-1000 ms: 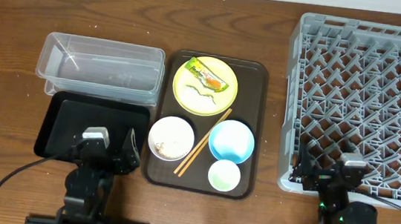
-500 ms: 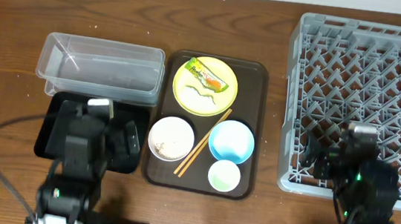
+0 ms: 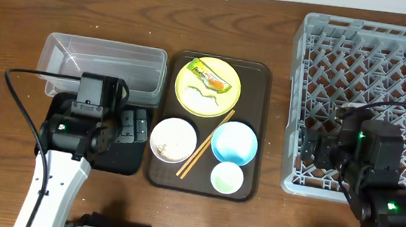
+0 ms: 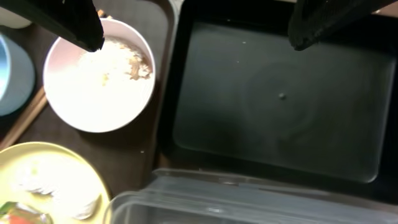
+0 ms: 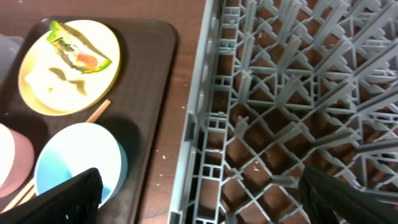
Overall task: Sort waste into correct bins and load items into the dishwasher rack
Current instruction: 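Reach the left gripper to the yellow plate and grasp the white tissue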
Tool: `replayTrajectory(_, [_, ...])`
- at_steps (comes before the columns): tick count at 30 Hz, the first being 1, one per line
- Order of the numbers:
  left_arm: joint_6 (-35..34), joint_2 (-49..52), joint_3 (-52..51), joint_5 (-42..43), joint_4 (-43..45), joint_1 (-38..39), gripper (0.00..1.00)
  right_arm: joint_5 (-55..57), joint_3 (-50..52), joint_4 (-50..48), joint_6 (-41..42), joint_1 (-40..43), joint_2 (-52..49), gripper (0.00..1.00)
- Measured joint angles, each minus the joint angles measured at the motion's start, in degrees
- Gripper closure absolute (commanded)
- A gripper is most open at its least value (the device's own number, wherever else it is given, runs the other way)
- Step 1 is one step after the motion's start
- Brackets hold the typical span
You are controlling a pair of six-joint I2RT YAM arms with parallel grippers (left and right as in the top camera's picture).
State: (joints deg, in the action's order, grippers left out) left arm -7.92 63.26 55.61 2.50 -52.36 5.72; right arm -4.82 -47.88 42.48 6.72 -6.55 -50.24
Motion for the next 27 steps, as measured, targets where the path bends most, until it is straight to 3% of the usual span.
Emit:
replayTrajectory(12, [0.0,3.1,0.2,5.7,21.0,2.4,0.04,-1.2,-0.1,-0.1,0.0,0.0,0.0,0.01])
replayTrajectory(21, [0.1,13.7,0.3,6.3,33.0,10.8,0.04,-1.2,-0.1,-0.1,0.0,0.0,0.0,0.01])
replayTrajectory(27, [3.7,21.4,0.3,6.2,39.0,15.5,0.04,-1.2,-0.2,-0.1,0.0,0.0,0.0,0.01])
